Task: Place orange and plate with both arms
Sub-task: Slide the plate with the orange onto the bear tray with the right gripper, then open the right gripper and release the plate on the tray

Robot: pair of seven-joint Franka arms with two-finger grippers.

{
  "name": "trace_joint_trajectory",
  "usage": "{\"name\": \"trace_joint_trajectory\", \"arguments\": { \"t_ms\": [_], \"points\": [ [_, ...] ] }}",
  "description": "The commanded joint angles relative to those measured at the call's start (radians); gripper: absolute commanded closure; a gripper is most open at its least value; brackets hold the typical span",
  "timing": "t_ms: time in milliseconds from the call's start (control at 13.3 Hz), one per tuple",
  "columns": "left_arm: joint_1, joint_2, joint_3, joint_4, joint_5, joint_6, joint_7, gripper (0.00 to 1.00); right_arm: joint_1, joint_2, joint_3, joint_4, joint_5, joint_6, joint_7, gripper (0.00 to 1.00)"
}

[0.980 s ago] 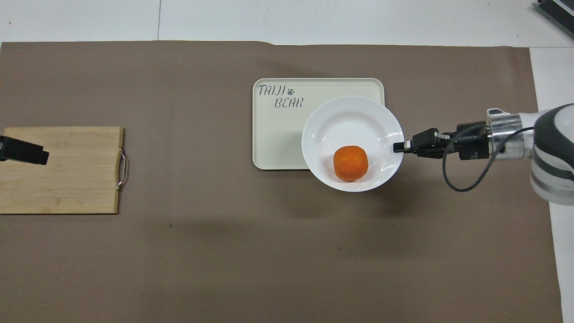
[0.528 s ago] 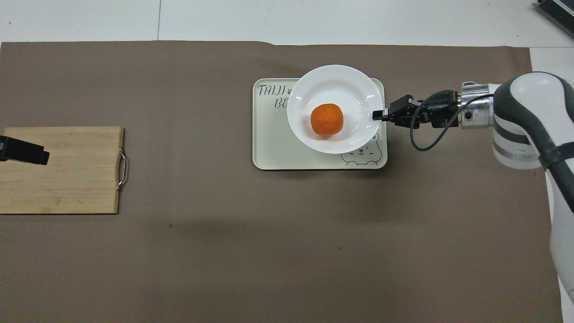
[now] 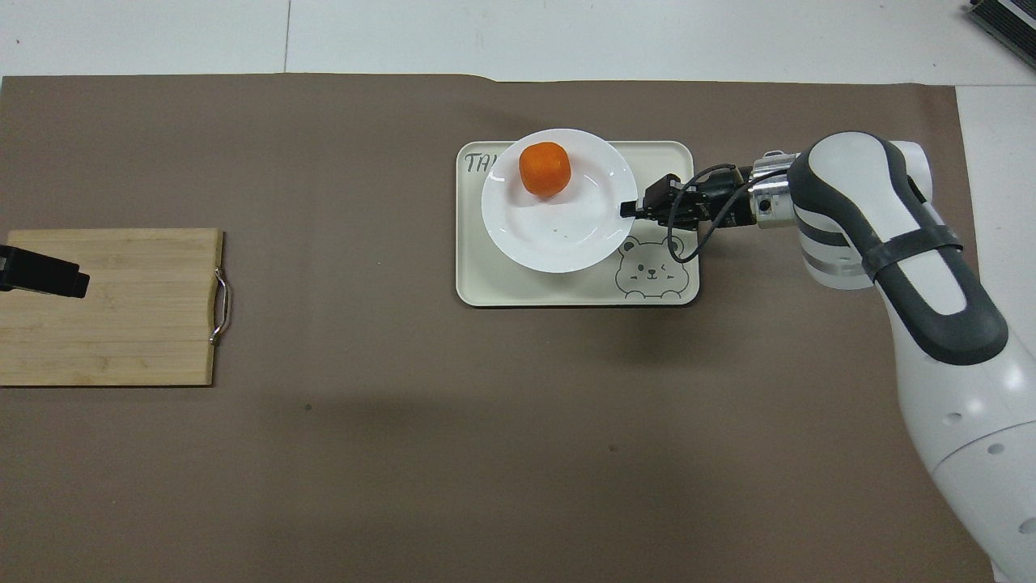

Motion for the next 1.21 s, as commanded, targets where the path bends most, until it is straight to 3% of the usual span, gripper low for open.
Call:
{"name": "trace_joint_trajectory", "arguments": {
  "t_ms": [0, 904, 1130],
  "points": [
    [-0.006, -0.027, 0.0, -0.027, 0.013, -0.007, -0.015, 0.0, -0.007, 0.018, 0.009, 0.029, -0.013, -0.013, -0.01, 1.0],
    [-0.008, -0.027, -0.002, -0.029, 0.012, -0.007, -0.017, 0.0, -0.002, 0.027, 0.009, -0.012, -0.086, 0.015, -0.049, 1.0],
    [-0.015, -0.029, -0.002, -0.029, 0.012, -0.007, -0.017, 0.0, 0.0, 0.019, 0.009, -0.042, -0.088, 0.07, -0.049, 1.0]
  ]
}}
